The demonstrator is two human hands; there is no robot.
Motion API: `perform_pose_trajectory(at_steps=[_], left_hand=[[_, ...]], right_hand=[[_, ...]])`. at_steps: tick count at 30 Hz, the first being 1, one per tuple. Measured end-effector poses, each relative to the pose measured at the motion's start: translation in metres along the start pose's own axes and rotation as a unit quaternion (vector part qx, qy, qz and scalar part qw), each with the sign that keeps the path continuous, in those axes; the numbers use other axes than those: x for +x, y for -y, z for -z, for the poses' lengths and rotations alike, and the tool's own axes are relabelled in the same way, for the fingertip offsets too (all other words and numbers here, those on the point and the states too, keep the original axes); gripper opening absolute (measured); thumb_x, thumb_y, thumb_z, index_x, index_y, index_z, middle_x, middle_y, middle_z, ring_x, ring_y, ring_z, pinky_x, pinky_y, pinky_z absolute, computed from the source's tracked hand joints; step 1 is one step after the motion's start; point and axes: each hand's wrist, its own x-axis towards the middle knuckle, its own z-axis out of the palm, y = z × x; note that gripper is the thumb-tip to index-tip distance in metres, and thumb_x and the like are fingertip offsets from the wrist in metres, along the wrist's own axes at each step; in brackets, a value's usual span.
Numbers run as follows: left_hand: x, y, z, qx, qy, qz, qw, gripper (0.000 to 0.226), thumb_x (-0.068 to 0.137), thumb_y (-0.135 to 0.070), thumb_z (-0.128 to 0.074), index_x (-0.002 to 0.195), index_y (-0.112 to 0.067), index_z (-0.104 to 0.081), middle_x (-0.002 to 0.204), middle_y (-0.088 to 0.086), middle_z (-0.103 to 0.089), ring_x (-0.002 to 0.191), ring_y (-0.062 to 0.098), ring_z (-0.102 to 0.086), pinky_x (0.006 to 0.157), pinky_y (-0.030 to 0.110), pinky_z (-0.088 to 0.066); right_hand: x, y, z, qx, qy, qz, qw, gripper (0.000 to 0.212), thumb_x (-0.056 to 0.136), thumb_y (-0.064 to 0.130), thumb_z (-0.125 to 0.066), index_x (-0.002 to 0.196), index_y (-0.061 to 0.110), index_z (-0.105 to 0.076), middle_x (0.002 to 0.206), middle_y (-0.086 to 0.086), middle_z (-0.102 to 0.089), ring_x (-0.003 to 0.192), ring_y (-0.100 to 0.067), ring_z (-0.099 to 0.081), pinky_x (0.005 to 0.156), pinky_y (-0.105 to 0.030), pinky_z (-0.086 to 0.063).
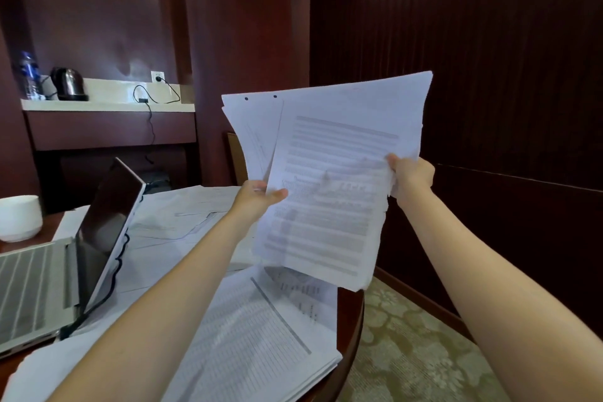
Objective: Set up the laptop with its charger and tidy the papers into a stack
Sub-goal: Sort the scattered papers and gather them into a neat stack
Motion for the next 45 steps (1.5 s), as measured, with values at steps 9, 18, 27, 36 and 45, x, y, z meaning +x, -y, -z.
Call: perform_pose_trajectory(at_steps=[9, 18, 27, 36, 45], left_hand=[[0.0, -0.01, 0.02, 0.143, -0.085, -0.085, 0.982, 0.034, 0.09, -0.014, -0.061, 0.124, -0.01, -0.059, 0.115, 0.005, -0.062, 0.103, 0.023, -0.057, 0.076, 0.025, -0.039], [0.0, -0.012, 0.056, 0.35, -0.136, -0.116, 0.919, 0.017, 0.092, -0.021, -0.055, 0.102, -0.01, -0.063, 0.096, 0.011, -0.06, 0.093, 0.032, -0.056, 0.074, 0.031, -0.036], [-0.005, -0.008, 0.061, 0.306, 0.041, -0.088, 0.947, 0.018, 0.09, -0.027, -0.06, 0.078, -0.015, -0.052, 0.071, -0.007, -0.05, 0.062, 0.009, -0.046, 0.05, 0.02, -0.032], [-0.004, 0.005, 0.071, 0.065, -0.118, -0.101, 0.986, 0.03, 0.084, -0.013, -0.067, 0.067, -0.015, -0.043, 0.067, -0.002, -0.046, 0.058, 0.009, -0.04, 0.043, 0.01, -0.031], [-0.02, 0.007, 0.057, -0.176, -0.172, -0.119, 0.962, 0.042, 0.084, -0.011, -0.067, 0.118, -0.012, -0.044, 0.095, -0.006, -0.061, 0.085, 0.009, -0.061, 0.075, 0.02, -0.051]], right_hand=[[-0.002, -0.018, -0.002, -0.102, 0.091, -0.055, 0.989, 0.043, 0.093, 0.009, -0.055, 0.132, -0.006, -0.043, 0.128, -0.014, -0.053, 0.118, -0.033, -0.053, 0.091, -0.034, -0.045], [-0.009, -0.025, 0.002, -0.222, 0.176, -0.075, 0.956, 0.014, 0.097, 0.003, -0.041, 0.096, 0.0, -0.055, 0.099, -0.015, -0.062, 0.074, -0.022, -0.058, 0.065, -0.028, -0.049], [-0.01, -0.029, 0.008, -0.306, 0.361, -0.052, 0.879, 0.018, 0.094, 0.011, -0.043, 0.09, 0.019, -0.059, 0.086, 0.003, -0.062, 0.083, -0.014, -0.057, 0.079, -0.03, -0.042], [-0.01, -0.032, -0.005, 0.031, 0.346, -0.093, 0.933, 0.043, 0.093, 0.054, -0.04, 0.117, 0.021, -0.052, 0.103, -0.004, -0.062, 0.093, -0.017, -0.06, 0.07, -0.029, -0.053], [-0.047, -0.054, -0.052, -0.055, 0.317, 0.062, 0.945, 0.03, 0.087, -0.008, -0.055, 0.112, 0.008, -0.058, 0.112, -0.008, -0.063, 0.099, -0.025, -0.062, 0.086, -0.038, -0.052]])
